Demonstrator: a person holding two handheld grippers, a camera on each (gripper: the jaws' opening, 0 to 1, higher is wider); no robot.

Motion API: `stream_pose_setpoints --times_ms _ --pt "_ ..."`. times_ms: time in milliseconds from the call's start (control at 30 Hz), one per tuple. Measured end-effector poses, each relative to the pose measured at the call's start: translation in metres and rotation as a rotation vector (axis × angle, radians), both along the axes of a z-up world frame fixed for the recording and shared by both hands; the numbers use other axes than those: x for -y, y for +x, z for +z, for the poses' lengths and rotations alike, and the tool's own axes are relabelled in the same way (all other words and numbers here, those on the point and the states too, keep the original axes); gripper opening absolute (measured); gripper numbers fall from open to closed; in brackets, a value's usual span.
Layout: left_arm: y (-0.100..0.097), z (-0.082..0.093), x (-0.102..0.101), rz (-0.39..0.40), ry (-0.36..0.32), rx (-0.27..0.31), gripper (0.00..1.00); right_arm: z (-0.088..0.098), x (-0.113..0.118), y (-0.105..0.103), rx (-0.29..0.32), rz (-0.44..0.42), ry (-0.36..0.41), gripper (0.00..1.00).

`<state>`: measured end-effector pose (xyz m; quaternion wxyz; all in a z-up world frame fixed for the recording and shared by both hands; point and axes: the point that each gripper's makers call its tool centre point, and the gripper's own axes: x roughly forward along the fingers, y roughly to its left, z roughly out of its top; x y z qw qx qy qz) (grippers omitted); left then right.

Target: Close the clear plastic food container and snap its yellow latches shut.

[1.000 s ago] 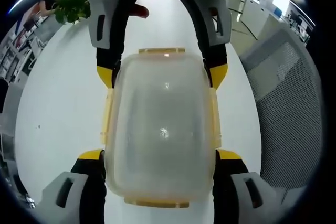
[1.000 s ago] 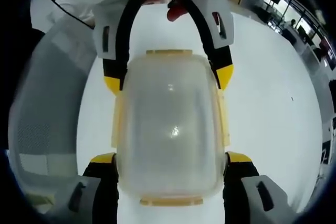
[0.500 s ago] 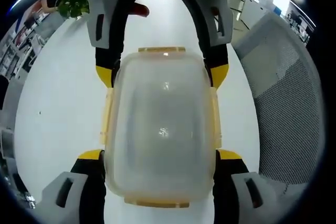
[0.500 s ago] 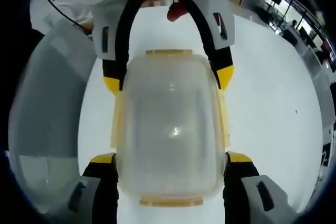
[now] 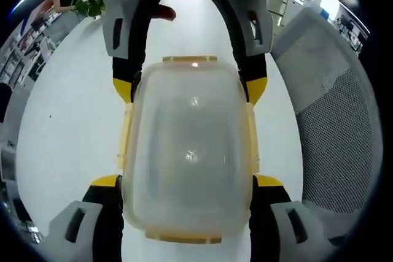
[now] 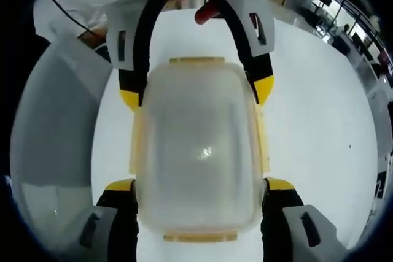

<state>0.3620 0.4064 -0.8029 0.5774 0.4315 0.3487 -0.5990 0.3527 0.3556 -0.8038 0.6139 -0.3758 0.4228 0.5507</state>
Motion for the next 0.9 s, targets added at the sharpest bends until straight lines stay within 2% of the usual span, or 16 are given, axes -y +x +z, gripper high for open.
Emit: stream_pose_setpoints --times_ms 167,400,900 --pt "0.000 -0.001 -0.012 0.009 -0.003 0.002 0.85 -0.002 -0.013 0.001 0.000 0.003 -0.018 0.84" --pt "-0.001 -0.003 -0.025 0.010 0.011 0.002 0.86 -0.002 -0.026 -0.002 0.003 -0.003 -0.001 0.84" --pt "-0.004 -0.004 -0.035 0.016 0.020 -0.006 0.87 -0.004 -0.035 -0.004 -0.005 0.004 -0.042 0.84"
